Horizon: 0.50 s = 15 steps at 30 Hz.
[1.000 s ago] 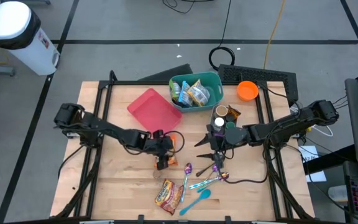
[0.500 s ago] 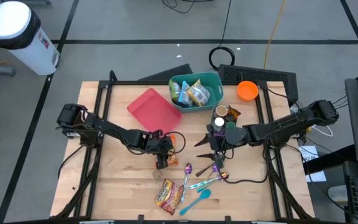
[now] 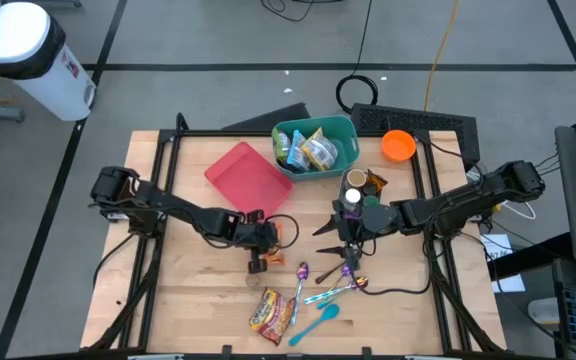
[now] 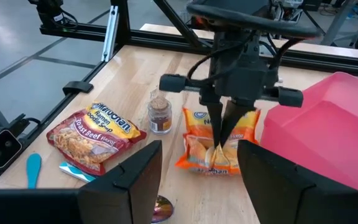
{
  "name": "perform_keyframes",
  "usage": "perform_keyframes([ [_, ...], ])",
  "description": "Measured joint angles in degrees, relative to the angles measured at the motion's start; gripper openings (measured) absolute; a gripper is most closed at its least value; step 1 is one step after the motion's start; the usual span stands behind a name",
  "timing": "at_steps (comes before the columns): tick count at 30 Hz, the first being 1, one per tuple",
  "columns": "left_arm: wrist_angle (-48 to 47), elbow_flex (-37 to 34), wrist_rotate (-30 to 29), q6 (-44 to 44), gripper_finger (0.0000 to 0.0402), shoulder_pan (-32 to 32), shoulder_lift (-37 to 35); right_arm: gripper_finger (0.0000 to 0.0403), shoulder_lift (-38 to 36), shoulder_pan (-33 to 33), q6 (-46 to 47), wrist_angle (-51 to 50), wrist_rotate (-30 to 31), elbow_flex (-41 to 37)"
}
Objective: Pick & Place Food Item
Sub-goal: Put the orange noodle pack into the green bin
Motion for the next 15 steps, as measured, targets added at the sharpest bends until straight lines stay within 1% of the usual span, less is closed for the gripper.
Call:
perform_keyframes([
  [3,-0.36,-0.15,-1.43,2.23,0.001,-0.9,-2.06,0.0201,-0.35,0.0,0.27,-0.17,0.0,-0.04],
  [6,1.12,-0.15,-5.81,5.87,0.0005,-2.94,-4.97,0.0201,-1.07,-0.24,0.63,-0.34,0.05,-0.07],
  [11,7.25,-0.11,-14.8,14.14,0.0007,-8.26,-9.42,0.0201,-2.33,-0.76,1.35,-0.29,0.23,-0.07],
  [15,14.51,-0.11,-19.28,23.18,0.0005,-13.18,-11.3,0.0201,-2.58,-1.05,2.95,0.57,0.24,-0.07],
])
